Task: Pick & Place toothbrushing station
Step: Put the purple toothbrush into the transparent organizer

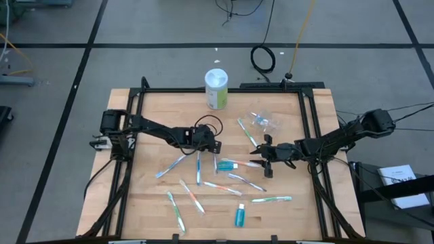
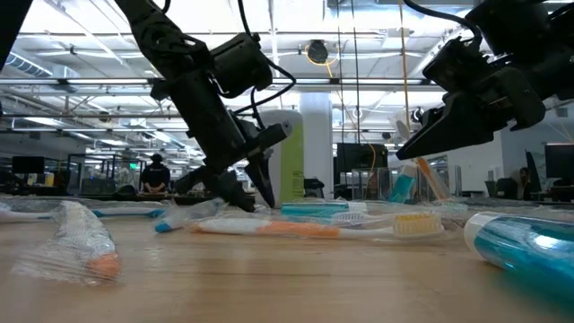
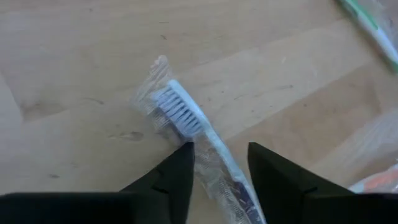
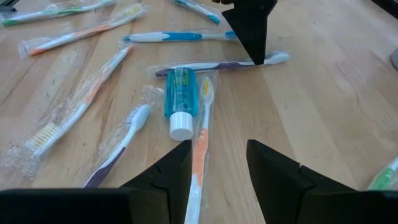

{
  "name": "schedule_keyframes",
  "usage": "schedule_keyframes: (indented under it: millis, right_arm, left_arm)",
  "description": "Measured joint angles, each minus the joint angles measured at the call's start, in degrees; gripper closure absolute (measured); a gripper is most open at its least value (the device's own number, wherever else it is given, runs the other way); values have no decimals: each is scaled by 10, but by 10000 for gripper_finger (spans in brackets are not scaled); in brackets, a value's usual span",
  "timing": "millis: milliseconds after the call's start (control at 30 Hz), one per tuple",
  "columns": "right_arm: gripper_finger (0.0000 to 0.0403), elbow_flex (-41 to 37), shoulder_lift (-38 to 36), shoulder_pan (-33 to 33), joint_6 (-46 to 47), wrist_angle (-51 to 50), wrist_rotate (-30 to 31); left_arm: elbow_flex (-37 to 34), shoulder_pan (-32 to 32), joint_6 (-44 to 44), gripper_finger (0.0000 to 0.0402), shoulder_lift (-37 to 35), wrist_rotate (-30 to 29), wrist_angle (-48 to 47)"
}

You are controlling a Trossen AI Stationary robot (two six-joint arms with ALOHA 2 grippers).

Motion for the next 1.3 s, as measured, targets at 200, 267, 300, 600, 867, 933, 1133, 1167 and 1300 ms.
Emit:
schedule_keyframes:
  millis: [200, 267, 300, 600, 867, 933, 1133, 1167, 1300]
  right_arm:
    - [259, 0, 0, 0, 0, 0, 0]
    - [259, 0, 0, 0, 0, 0, 0]
    - [259, 0, 0, 0, 0, 0, 0]
    - [259, 0, 0, 0, 0, 0, 0]
    - [259, 0, 0, 0, 20, -2, 0]
    - [259, 0, 0, 1, 48, -7, -11]
    - [259, 0, 0, 31, 62, -20, -30]
    - [259, 0, 0, 36, 62, -21, -30]
    - [259, 0, 0, 49, 68, -19, -29]
  left_arm:
    - [0, 8, 47, 351, 1, 4, 4]
    - [-1, 11, 72, 380, 1, 6, 8]
    - [-1, 13, 83, 389, 1, 7, 10]
    - [-3, 13, 140, 398, -7, 0, 103]
    - [-2, 13, 342, 397, -44, -70, 373]
    - [-2, 12, 405, 399, -46, -72, 452]
    - [-2, 27, 546, 400, -47, -80, 620]
    - [0, 31, 565, 400, -47, -82, 636]
    - [22, 53, 577, 400, -46, -88, 637]
